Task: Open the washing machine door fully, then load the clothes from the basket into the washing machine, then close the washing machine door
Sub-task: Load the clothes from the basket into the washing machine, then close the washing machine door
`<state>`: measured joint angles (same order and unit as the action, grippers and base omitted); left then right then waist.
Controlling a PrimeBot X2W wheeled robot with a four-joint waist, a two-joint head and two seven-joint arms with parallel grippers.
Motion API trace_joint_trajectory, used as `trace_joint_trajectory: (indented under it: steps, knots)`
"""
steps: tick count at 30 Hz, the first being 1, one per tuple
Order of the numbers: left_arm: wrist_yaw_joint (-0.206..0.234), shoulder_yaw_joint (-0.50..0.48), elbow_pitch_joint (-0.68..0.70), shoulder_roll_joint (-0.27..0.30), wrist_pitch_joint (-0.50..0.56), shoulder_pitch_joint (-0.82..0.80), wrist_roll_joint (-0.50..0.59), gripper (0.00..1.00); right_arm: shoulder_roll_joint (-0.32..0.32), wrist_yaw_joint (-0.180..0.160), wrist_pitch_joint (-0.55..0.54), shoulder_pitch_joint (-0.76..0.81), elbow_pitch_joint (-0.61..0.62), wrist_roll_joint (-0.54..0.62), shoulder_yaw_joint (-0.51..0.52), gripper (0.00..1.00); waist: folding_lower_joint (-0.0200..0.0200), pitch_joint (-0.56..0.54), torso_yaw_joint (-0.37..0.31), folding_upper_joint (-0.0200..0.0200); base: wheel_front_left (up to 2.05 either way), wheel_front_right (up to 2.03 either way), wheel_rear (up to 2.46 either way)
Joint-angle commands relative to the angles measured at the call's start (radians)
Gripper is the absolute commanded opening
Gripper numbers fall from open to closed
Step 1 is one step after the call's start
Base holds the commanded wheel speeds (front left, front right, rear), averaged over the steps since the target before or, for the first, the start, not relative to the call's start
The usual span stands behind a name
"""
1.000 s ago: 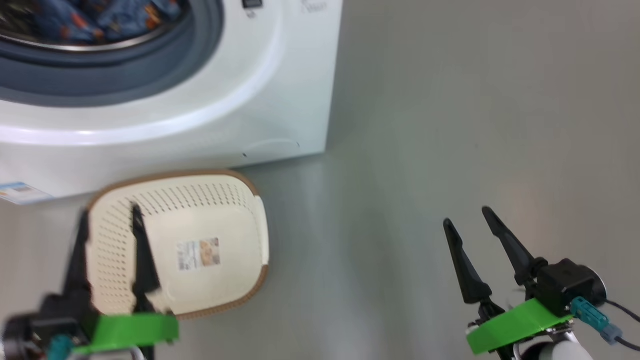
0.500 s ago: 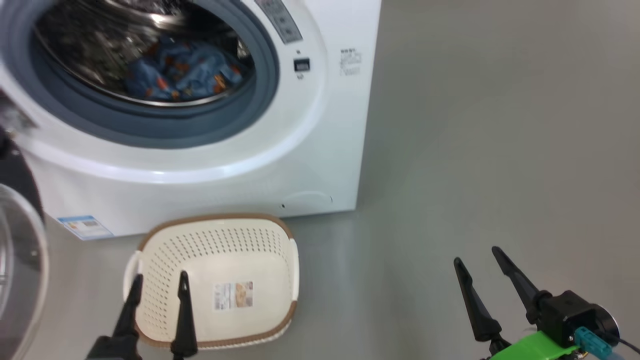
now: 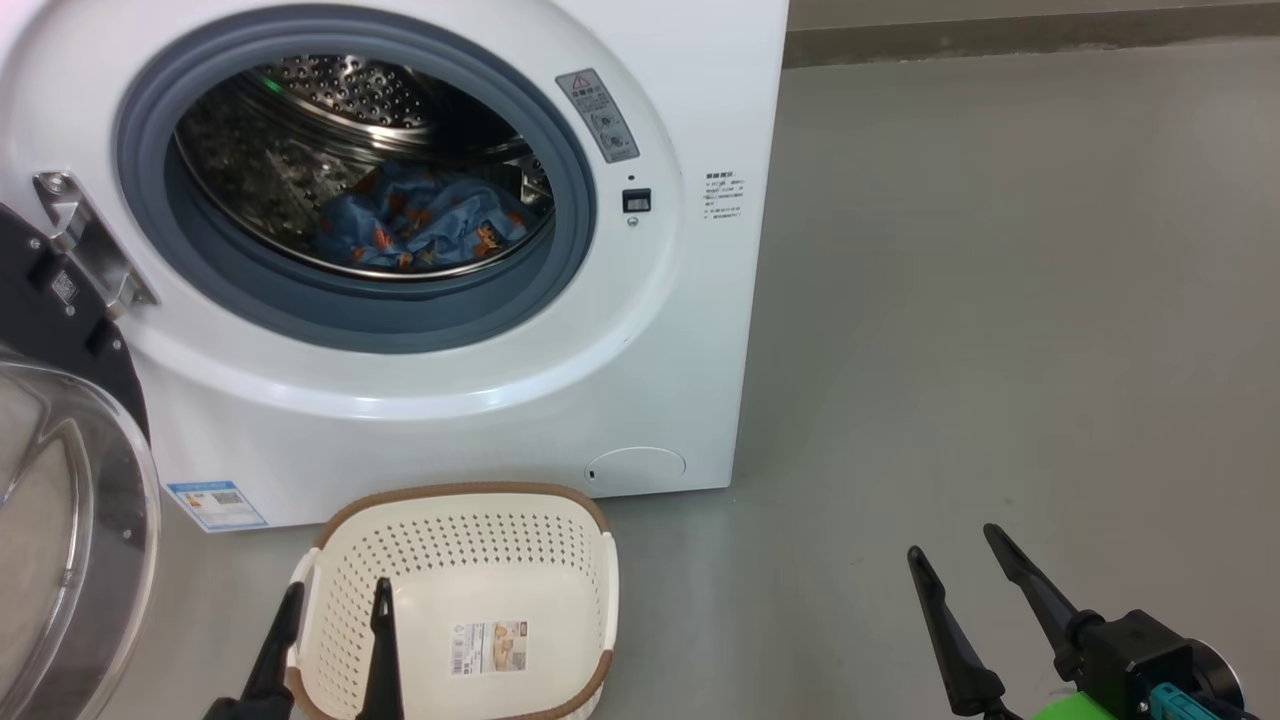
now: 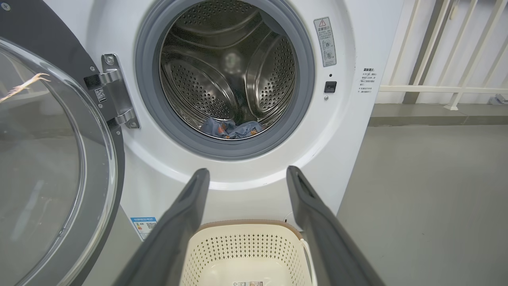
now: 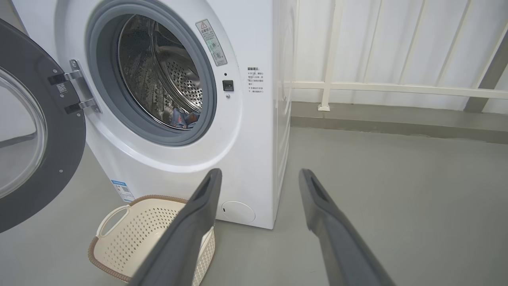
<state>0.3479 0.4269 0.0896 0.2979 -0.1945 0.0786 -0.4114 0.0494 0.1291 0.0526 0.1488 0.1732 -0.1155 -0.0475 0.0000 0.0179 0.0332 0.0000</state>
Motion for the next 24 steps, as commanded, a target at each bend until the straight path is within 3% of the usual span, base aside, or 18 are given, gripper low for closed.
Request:
trace_joint_trajectory:
  steps: [1, 24]
  knots:
    - [0.004, -0.036, 0.021, 0.02, 0.001, -0.021, -0.003, 1.0, 0.004, 0.002, -0.003, -0.005, 0.033, 0.01, -0.021, 1.0, 0.0, -0.006, -0.003, 0.0, 0.0, 0.0, 0.0]
    - [0.022, -0.03, 0.018, 0.02, 0.003, -0.022, -0.009, 1.0, 0.001, 0.002, -0.006, 0.006, 0.031, -0.001, -0.019, 1.0, 0.0, -0.015, -0.009, 0.0, 0.0, 0.0, 0.0]
